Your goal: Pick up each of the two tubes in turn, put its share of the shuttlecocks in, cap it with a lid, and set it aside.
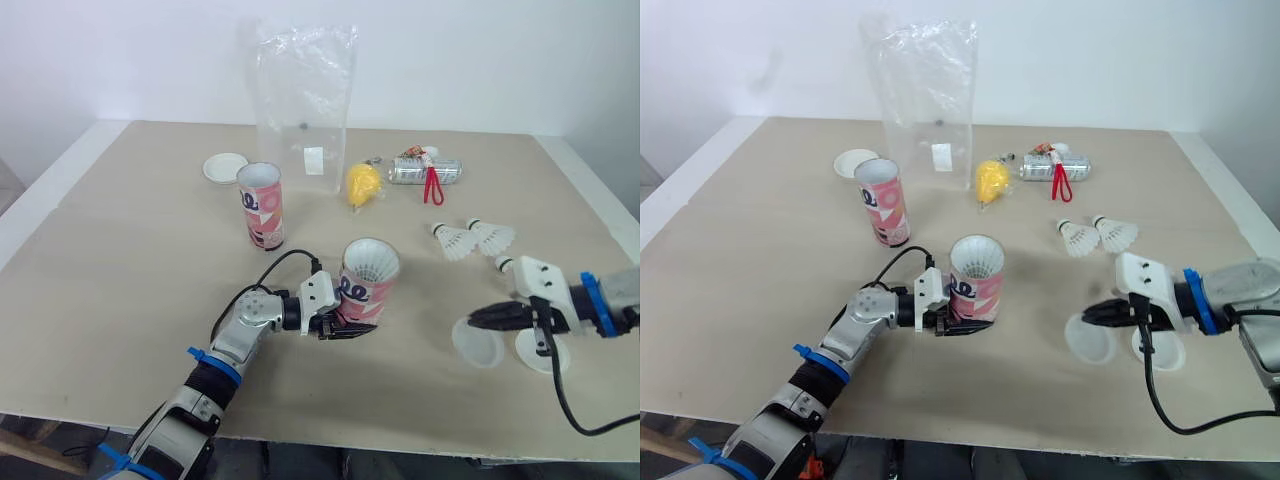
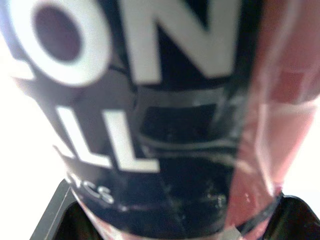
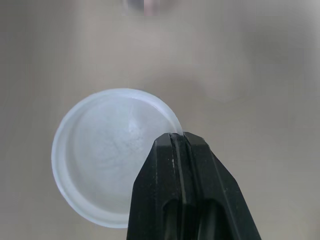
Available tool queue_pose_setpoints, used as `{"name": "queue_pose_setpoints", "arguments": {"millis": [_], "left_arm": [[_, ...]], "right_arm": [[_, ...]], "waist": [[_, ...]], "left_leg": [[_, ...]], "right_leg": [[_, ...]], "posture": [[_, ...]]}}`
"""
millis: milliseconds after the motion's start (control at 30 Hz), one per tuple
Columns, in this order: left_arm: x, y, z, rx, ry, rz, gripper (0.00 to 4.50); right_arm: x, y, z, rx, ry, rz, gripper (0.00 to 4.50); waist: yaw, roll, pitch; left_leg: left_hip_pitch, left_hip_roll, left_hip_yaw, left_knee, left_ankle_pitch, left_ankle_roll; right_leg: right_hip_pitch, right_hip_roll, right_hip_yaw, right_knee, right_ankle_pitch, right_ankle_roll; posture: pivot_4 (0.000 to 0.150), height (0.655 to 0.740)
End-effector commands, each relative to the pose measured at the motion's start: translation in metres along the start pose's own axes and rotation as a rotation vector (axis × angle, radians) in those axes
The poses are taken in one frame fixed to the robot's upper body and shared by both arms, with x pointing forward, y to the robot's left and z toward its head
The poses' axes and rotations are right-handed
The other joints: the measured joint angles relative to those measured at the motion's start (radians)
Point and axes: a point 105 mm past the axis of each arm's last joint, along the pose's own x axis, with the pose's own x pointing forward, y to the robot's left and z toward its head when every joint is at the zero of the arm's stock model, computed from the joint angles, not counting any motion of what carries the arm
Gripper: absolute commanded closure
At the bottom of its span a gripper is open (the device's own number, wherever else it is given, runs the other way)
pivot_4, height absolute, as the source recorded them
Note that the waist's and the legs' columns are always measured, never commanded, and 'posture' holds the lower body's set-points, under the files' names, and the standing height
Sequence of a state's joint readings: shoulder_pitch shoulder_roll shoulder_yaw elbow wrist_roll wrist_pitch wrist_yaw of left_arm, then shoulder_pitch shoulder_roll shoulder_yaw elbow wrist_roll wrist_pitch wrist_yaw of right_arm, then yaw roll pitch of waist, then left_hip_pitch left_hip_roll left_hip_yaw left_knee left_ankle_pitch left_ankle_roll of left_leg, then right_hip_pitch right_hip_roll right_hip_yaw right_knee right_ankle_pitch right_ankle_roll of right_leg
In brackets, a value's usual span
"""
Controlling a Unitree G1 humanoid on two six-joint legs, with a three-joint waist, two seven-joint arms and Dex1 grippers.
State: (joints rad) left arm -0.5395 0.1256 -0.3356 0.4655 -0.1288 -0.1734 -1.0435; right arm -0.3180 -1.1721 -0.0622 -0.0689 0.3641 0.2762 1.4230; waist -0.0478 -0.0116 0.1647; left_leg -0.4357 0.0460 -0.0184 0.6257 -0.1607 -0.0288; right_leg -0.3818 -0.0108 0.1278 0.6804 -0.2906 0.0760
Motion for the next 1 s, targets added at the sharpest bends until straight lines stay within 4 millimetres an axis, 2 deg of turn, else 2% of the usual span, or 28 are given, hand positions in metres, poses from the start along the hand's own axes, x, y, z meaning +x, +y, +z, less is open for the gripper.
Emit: {"name": "queue_pose_setpoints", "arguments": {"millis": [33, 200, 367, 433, 567, 1000], "left_arm": [[-0.003, 0.000, -0.013, -0.043, 0.047, 0.002, 1.56], [-0.001, 0.000, -0.014, -0.032, 0.063, -0.007, 1.56], [0.001, -0.001, -0.017, -0.037, 0.073, -0.018, 1.56], [0.002, -0.002, -0.017, -0.039, 0.072, -0.022, 1.56], [0.003, -0.002, -0.016, -0.037, 0.070, -0.021, 1.56], [-0.003, -0.001, -0.019, -0.039, 0.083, 0.005, 1.56]], "right_arm": [[-0.020, -0.010, 0.048, -0.132, -0.073, -0.037, 4.47], [-0.023, -0.022, 0.118, -0.335, -0.148, -0.025, 4.47], [-0.008, -0.020, 0.156, -0.458, -0.175, 0.058, 4.47], [0.001, -0.019, 0.164, -0.492, -0.188, 0.093, 4.47], [0.017, -0.021, 0.167, -0.523, -0.180, 0.146, 4.47], [0.031, -0.037, 0.161, -0.585, -0.159, 0.155, 4.47]], "waist": [[0.000, 0.000, 0.000], [0.000, 0.001, 0.000], [0.001, 0.000, 0.000], [0.003, -0.001, 0.000], [0.006, -0.001, 0.000], [0.003, -0.001, 0.000]], "left_leg": [[0.000, 0.000, 0.000, 0.000, 0.000, 0.000], [0.000, 0.000, 0.000, -0.001, 0.000, 0.000], [-0.001, 0.000, 0.000, -0.001, 0.000, 0.000], [-0.002, 0.000, 0.000, -0.001, 0.000, 0.000], [-0.003, 0.000, -0.001, -0.001, 0.000, 0.000], [-0.003, 0.000, 0.000, -0.002, 0.000, 0.000]], "right_leg": [[0.000, 0.000, 0.000, 0.000, -0.001, -0.002], [-0.001, 0.000, 0.000, 0.000, -0.002, -0.005], [-0.002, 0.000, -0.001, -0.001, -0.003, -0.006], [-0.003, -0.001, -0.001, -0.001, -0.003, -0.006], [-0.003, -0.001, -0.002, -0.001, -0.003, -0.006], [-0.004, 0.000, -0.002, -0.001, -0.001, -0.003]], "posture": [[0.150, 0.7400], [0.150, 0.7400], [0.150, 0.7400], [0.150, 0.7400], [0.150, 0.7400], [0.150, 0.7400]]}}
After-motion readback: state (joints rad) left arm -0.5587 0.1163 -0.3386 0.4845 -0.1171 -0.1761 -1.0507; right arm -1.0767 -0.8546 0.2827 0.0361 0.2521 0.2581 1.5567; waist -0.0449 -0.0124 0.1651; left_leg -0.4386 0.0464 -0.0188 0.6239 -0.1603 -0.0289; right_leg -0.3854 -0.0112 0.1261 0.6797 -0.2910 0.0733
